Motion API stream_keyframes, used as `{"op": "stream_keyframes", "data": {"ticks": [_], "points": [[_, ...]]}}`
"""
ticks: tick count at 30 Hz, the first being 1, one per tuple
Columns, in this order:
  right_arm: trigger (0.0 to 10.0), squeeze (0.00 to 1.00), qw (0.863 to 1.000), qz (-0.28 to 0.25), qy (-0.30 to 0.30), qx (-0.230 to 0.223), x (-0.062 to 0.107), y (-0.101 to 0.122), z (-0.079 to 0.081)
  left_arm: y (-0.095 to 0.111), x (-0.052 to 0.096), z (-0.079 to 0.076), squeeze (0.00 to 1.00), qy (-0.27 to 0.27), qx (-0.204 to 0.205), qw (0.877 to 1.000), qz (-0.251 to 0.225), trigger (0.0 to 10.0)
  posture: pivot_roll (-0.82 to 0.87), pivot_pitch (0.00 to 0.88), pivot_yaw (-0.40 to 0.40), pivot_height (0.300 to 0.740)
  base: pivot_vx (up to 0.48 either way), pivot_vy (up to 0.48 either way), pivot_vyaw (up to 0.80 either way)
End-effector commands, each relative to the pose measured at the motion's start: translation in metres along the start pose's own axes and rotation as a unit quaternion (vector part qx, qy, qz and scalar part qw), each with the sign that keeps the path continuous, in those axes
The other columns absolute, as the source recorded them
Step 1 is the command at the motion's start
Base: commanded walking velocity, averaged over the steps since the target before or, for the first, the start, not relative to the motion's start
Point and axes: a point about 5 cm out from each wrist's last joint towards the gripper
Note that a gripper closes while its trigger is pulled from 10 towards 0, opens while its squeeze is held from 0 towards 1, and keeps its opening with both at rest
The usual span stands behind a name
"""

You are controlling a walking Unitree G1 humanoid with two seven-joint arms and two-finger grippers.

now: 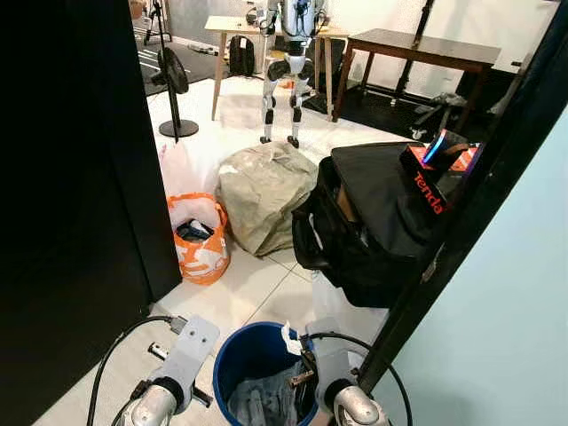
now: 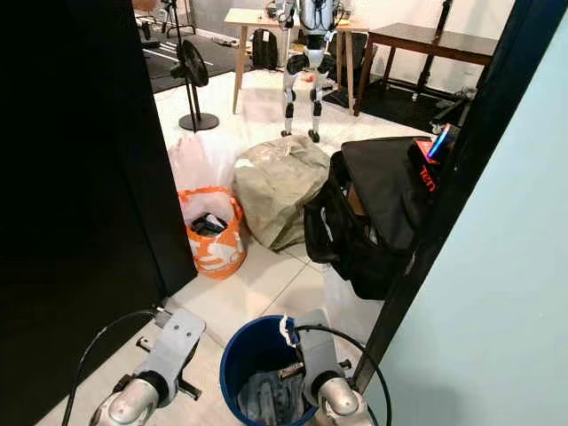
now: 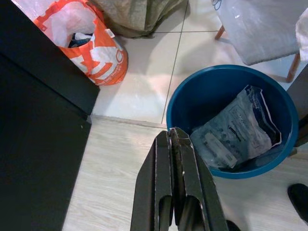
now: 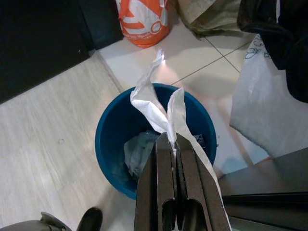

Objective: Clean up the room

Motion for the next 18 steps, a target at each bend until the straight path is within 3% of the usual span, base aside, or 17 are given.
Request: {"op": "stream_keyframes", "data": {"ticks": [1,6,18], "points": [[10.0,0.0,1.0,0.012,0.004,-0.006,0.0,-0.006,0.002,-0.007,0.001,-0.002,0.0,-0.009,-0.012,1.0,0.011,10.0,0.07,0.126,-0.041,0.657,0.0,0.0,0.0],[10.0,0.0,1.0,0.013,0.004,-0.009,0.0,-0.006,0.002,-0.006,0.0,0.0,0.0,-0.01,-0.017,1.0,0.009,10.0,0.08,0.131,-0.042,0.633,0.0,0.0,0.0],[10.0,0.0,0.999,0.011,0.006,-0.034,-0.004,-0.005,0.014,-0.005,0.005,0.016,0.0,-0.007,-0.036,0.999,0.007,10.0,0.12,0.157,0.007,0.633,0.0,0.0,0.0]]}}
Point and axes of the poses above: a point about 5 cm out from each wrist's last joint towards the gripper, its own x axis pointing back from the gripper into the wrist, its own y axis along the axis of the wrist's last joint, z = x × y, and after that the axes turned 1 degree about x, right-handed
